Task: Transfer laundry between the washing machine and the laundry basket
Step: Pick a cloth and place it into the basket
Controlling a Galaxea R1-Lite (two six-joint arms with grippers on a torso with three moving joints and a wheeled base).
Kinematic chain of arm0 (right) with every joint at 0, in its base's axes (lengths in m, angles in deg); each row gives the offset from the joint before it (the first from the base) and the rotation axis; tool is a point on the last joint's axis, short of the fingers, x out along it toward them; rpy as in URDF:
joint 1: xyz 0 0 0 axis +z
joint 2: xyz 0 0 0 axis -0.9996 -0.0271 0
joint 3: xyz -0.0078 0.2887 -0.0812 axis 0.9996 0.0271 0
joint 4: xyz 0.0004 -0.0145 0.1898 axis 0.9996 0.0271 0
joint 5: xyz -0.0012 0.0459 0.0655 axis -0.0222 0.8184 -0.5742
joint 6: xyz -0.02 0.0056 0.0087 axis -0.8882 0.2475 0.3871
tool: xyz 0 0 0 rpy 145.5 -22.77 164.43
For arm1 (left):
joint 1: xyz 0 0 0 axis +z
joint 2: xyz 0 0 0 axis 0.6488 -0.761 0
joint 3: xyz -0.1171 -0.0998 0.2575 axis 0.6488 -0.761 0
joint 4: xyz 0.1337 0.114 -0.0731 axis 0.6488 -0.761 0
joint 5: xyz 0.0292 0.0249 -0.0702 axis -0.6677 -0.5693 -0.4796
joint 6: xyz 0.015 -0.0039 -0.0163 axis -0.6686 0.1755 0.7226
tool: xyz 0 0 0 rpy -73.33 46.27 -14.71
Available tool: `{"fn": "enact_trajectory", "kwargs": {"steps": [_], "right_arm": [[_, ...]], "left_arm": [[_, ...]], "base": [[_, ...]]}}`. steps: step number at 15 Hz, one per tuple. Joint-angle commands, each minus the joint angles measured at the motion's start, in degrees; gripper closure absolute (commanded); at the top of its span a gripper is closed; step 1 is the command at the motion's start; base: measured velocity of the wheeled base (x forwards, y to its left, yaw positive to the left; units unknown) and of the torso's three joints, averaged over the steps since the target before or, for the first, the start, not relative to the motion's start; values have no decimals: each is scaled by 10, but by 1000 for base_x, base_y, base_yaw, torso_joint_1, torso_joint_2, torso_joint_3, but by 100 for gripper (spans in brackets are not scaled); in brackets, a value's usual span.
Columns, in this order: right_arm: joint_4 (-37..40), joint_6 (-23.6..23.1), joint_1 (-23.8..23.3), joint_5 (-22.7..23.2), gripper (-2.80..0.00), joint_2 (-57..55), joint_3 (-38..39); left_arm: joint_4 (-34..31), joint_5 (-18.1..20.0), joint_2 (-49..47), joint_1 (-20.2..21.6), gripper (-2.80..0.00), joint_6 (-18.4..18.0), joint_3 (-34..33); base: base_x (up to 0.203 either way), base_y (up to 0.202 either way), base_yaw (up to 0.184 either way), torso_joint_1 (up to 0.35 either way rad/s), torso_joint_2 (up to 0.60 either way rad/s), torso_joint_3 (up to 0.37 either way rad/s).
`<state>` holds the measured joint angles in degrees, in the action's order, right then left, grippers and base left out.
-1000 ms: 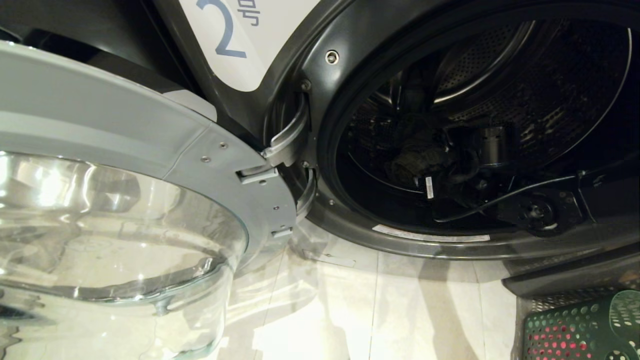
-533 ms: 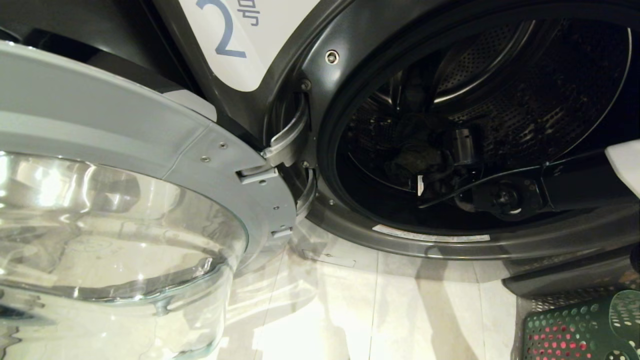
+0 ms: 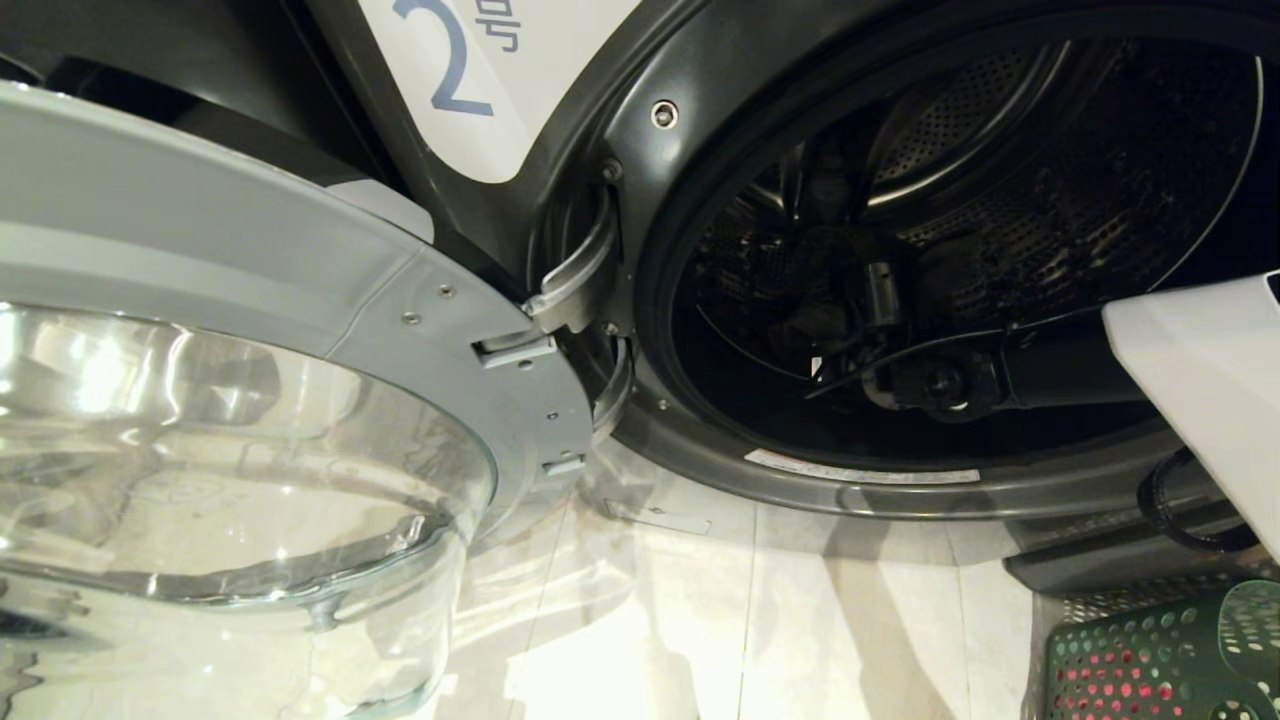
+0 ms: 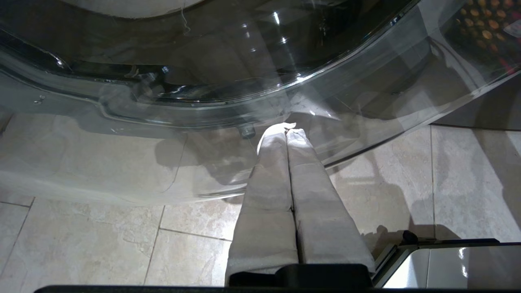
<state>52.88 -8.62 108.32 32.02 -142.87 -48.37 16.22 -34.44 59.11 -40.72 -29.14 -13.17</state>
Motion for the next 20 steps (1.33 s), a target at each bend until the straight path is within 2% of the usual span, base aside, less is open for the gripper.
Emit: {"fn": "enact_trajectory", "kwargs": {"steps": [1, 4, 5, 7, 11, 17, 20], "right_arm": [[3, 2, -7, -2, -280, -32, -29], [34, 3, -30, -1, -280, -68, -106], [51, 4, -35, -1, 0, -78, -131], [73, 6, -42, 0, 0, -89, -160], [74, 6, -42, 1, 0, -83, -163], [33, -1, -31, 10, 0, -63, -168], [26, -3, -15, 8, 0, -32, -146]], "left_arm": [[0, -1, 0, 0, 0, -1, -4], [0, -1, 0, 0, 0, -1, -4], [0, -1, 0, 0, 0, -1, -4], [0, -1, 0, 0, 0, -1, -4], [0, -1, 0, 0, 0, -1, -4], [0, -1, 0, 0, 0, -4, -4], [0, -1, 0, 0, 0, -2, -4]], "base": [[0, 0, 0, 0, 0, 0], [0, 0, 0, 0, 0, 0], [0, 0, 0, 0, 0, 0], [0, 0, 0, 0, 0, 0], [0, 0, 0, 0, 0, 0], [0, 0, 0, 0, 0, 0], [0, 0, 0, 0, 0, 0]]}}
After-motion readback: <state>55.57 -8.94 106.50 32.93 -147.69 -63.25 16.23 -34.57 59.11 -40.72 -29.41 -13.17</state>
